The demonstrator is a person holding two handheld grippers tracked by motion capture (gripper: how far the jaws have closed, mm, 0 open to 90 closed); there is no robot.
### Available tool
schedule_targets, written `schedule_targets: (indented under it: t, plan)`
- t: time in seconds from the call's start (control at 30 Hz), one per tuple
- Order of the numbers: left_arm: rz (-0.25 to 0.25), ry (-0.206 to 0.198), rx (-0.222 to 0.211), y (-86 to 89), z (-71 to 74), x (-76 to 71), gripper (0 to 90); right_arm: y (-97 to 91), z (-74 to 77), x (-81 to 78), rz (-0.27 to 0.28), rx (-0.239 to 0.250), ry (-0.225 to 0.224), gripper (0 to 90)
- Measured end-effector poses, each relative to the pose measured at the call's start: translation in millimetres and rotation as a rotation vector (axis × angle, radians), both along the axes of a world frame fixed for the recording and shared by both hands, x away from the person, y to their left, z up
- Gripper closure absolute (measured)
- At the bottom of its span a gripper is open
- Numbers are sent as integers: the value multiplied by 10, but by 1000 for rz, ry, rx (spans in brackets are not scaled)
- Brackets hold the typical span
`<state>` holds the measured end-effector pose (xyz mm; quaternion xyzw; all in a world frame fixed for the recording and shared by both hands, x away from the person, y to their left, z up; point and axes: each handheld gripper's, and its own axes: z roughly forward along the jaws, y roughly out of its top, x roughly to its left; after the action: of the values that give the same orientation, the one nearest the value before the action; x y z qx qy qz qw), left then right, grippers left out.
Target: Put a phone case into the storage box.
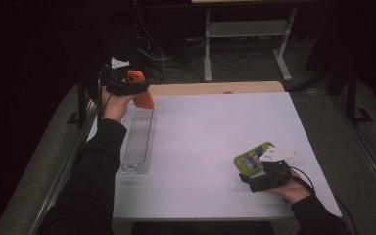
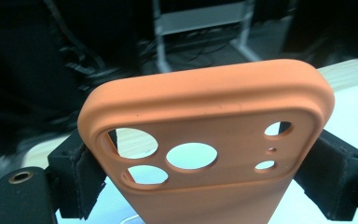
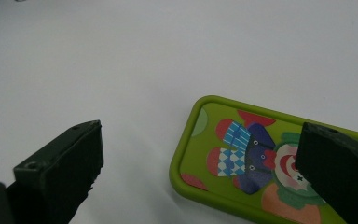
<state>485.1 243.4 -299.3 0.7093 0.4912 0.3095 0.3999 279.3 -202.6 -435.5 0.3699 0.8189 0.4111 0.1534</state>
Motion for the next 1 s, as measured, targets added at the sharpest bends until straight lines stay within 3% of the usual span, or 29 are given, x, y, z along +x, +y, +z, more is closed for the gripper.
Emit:
schedule_targets:
  t: [0.17,0.47,0.9,1.0]
  plan:
    - [63,70,70,-10,-110,85,129,-1,7,0,1,-4,-6,1]
    - [139,157,113,-61,-383,227,127,1,11,-6,3,-4,-7,1]
    - [179,220,123,-71,-612,329,125,-3,15,-12,6,-1,-13,1]
    - [179,211,130,-101,-629,337,125,-3,16,-10,6,1,-18,1]
